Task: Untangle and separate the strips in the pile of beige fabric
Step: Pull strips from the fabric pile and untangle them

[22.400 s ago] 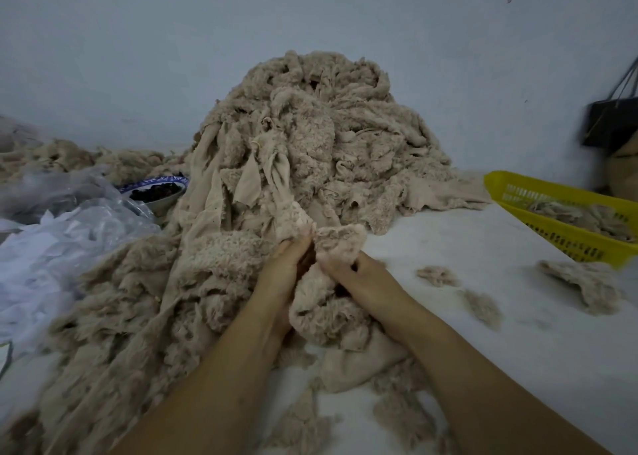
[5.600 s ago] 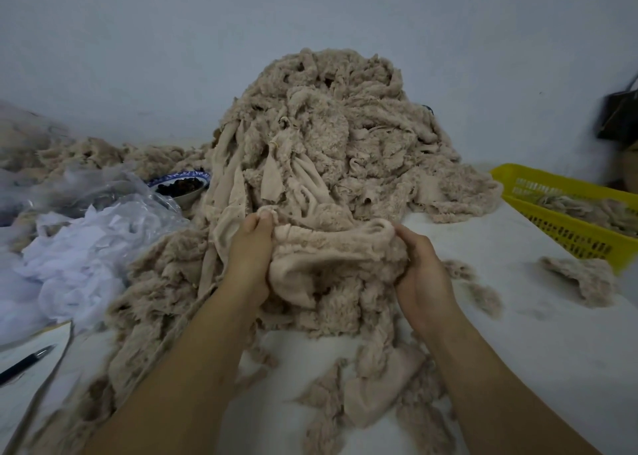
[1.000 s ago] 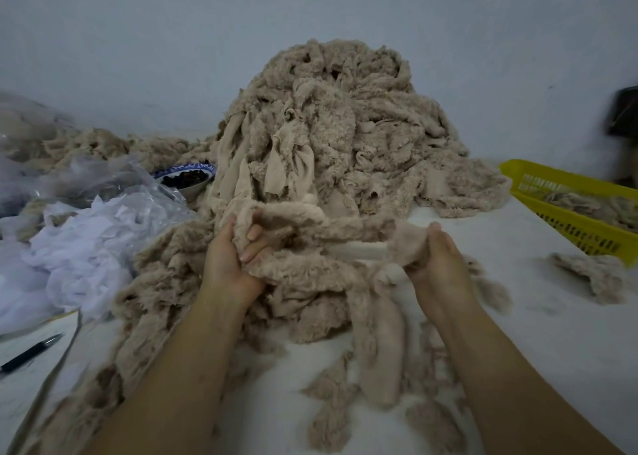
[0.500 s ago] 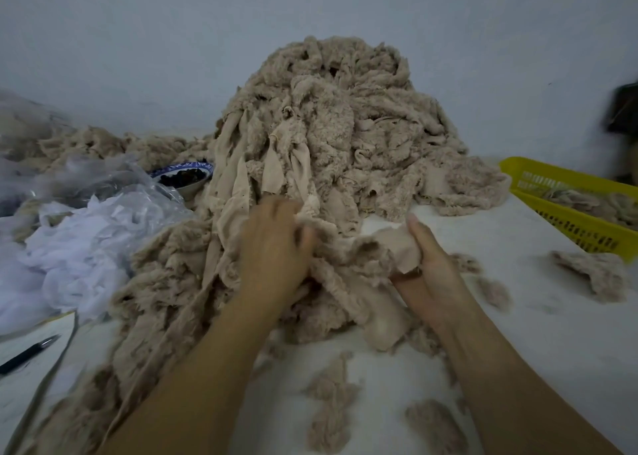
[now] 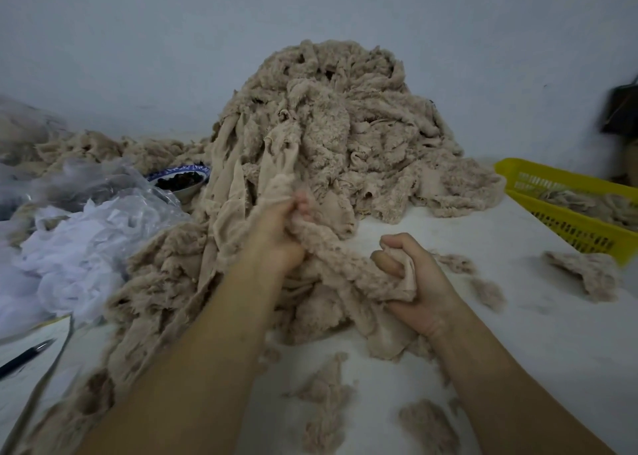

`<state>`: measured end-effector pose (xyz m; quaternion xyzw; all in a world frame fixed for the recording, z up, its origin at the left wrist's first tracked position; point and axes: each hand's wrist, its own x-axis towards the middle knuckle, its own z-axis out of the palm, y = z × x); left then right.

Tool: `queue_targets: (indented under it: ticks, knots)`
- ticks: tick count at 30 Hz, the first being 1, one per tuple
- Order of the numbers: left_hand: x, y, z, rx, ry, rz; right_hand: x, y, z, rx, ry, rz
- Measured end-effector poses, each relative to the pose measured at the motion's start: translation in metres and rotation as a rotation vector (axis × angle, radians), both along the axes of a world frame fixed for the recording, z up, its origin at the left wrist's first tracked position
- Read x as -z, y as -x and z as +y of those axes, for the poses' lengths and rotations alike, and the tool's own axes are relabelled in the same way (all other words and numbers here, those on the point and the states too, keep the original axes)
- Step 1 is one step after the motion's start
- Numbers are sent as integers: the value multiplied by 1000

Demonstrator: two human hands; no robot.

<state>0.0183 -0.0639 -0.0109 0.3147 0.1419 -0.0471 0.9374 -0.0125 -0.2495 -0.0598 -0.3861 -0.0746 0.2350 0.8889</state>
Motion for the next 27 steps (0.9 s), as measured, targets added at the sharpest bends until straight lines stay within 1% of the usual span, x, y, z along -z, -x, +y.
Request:
queue_targets:
  ticks: [2,5,7,8,10,12,14,15,16,18,19,21,23,25,27]
  knots:
    - [-2,-8,22,-109,82,12,-1,-3,-6,70,-60,45]
    - [3,-14,52,-222,130,5,2,-10,-12,208,-126,138]
    - [11,-13,57,-224,159,1,8,-16,-13,304,-140,178]
    - [16,-11,54,-196,175,-9,10,-18,-12,348,-109,184]
    - [23,-5,41,-103,176,-25,11,-18,-10,407,19,160]
    - [25,3,21,18,157,2,12,-16,-8,463,205,81]
    - [24,9,4,124,193,19,14,-12,-3,542,497,-96]
    - [22,12,-3,154,212,18,14,-9,0,579,650,-213]
    - [21,14,-9,172,215,13,14,-6,5,593,759,-340]
    - [20,16,-23,178,183,-7,15,0,15,489,857,-542]
    - [20,17,-29,168,155,-16,16,3,20,399,902,-590]
    - [22,17,-37,123,94,-20,19,4,26,264,1013,-628]
    - [24,14,-35,80,48,-6,23,3,27,240,1076,-668]
    - [26,11,-28,42,42,19,22,3,25,207,1029,-694]
    - [26,5,-19,-6,83,43,20,4,24,165,948,-715]
